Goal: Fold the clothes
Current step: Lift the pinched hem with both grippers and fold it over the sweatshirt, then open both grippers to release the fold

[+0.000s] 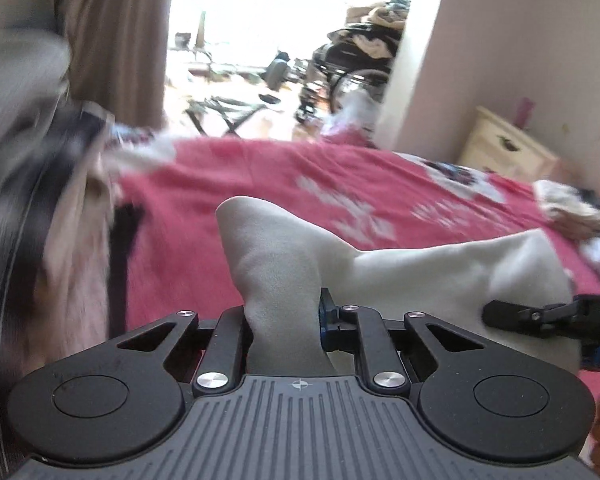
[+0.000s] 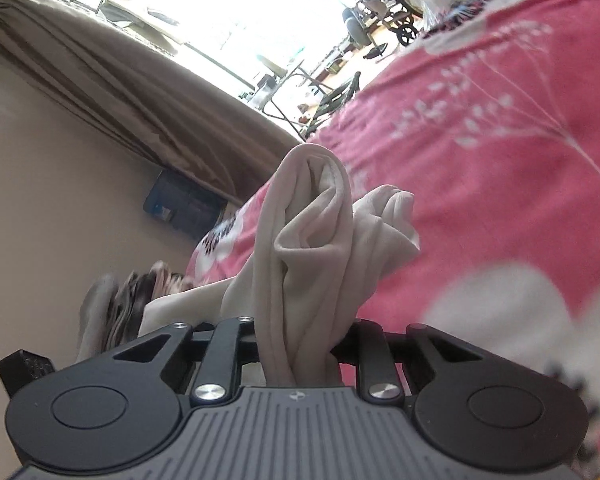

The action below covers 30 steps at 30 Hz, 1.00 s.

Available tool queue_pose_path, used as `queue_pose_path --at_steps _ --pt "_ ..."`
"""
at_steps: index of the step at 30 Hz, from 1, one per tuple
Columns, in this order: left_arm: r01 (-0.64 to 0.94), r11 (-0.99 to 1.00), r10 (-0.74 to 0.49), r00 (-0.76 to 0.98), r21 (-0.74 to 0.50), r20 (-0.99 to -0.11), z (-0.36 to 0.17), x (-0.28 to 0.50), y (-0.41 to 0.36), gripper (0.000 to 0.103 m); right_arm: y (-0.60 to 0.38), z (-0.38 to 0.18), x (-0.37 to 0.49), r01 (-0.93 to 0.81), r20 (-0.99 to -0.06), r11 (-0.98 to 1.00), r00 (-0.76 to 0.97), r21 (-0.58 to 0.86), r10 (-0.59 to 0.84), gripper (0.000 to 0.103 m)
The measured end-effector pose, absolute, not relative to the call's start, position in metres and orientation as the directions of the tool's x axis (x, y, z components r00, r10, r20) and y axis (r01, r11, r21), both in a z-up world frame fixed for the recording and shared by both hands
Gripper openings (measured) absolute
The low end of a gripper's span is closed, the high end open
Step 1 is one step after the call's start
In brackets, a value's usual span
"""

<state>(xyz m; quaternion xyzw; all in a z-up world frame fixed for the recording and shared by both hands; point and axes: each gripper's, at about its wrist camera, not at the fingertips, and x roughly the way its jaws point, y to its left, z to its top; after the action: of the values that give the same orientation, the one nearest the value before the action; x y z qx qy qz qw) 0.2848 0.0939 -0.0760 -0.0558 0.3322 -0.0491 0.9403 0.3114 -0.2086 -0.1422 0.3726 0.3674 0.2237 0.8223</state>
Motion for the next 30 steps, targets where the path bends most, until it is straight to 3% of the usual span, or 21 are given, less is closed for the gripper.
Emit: queue_pose_path --at_steps 12,23,25,26,27,30 --pt "-0.101 0.994 0.111 0.785 0.051 -0.609 -0.076 0.347 0.105 0.014 -0.157 -0.142 0.401 -0.144 -0.441 0.638 0.609 0.756 0.660 0.022" --pt "-0.140 0.984 0.177 0.739 0.109 -0.649 -0.093 0.370 0.119 0.016 -0.134 -0.170 0.433 -0.121 -0.438 0.601 0.575 0.790 0.691 0.023" --pt "-0.123 0.986 0.166 0.716 0.111 -0.678 -0.100 0.376 0.123 0.022 -0.131 -0.178 0.437 -0.087 -0.487 0.636 0.567 0.766 0.664 0.031" --pt "-0.120 0.987 0.162 0.712 0.109 -0.683 -0.101 0.377 0.124 0.024 -0.130 -0.181 0.438 -0.069 -0.517 0.660 0.564 0.748 0.645 0.043" --pt "-0.122 0.987 0.159 0.715 0.103 -0.681 -0.100 0.376 0.126 0.027 -0.132 -0.184 0.437 -0.057 -0.528 0.665 0.559 0.745 0.639 0.044" --pt "-0.122 0.991 0.129 0.729 0.057 -0.673 -0.091 0.372 0.129 0.028 -0.148 -0.180 0.433 -0.048 -0.504 0.644 0.579 0.764 0.641 0.056"
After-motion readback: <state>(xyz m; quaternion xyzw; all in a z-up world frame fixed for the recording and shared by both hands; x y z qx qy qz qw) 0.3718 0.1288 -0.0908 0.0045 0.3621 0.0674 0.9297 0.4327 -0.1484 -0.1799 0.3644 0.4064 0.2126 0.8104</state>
